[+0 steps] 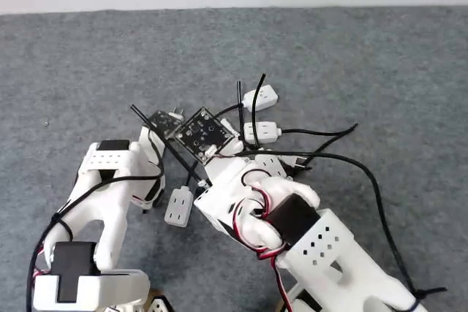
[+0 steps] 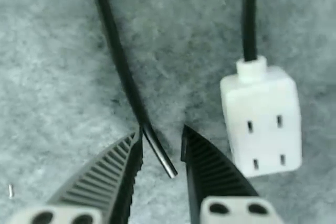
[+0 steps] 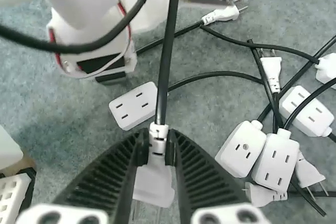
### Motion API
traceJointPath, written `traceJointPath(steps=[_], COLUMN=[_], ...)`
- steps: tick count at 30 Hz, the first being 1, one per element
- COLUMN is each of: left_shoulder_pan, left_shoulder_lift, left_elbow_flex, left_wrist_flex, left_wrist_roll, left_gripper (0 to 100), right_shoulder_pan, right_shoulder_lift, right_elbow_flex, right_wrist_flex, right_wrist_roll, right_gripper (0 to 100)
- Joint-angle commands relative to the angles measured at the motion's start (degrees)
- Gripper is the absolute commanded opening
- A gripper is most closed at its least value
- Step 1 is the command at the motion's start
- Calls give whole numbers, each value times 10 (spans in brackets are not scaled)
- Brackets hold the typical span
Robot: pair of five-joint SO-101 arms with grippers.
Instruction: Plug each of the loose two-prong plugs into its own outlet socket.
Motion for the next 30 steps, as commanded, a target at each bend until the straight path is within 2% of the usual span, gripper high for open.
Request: traceJointPath(steps=[1,6,11,17,26,28,30], left_shoulder_pan=[14,46,54,65,62,61,60], left_shoulder_lift=[-47,-189,-287,-310,-311,-311,-311], left_elbow_flex=[17,126,188,203,205,204,204], left_wrist_flex=[1,-41,-48,-44,-47,-49,-67], left_wrist_roll=[-32,-44,-44,-70,-70,-65,-31], left_gripper=[115,115,118,119,119,119,120], right_shoulder_pan=[-5,-5,-7,-7,-21,-21,-22], right_shoulder_lift=[-11,-10,-10,-1,98,103,99], right_elbow_flex=[8,34,34,34,34,33,33], right_wrist_flex=[-26,-63,-64,-65,-115,-120,-117], right_wrist_roll=[9,10,8,4,4,-4,-11], right_gripper=[8,8,8,8,8,8,8])
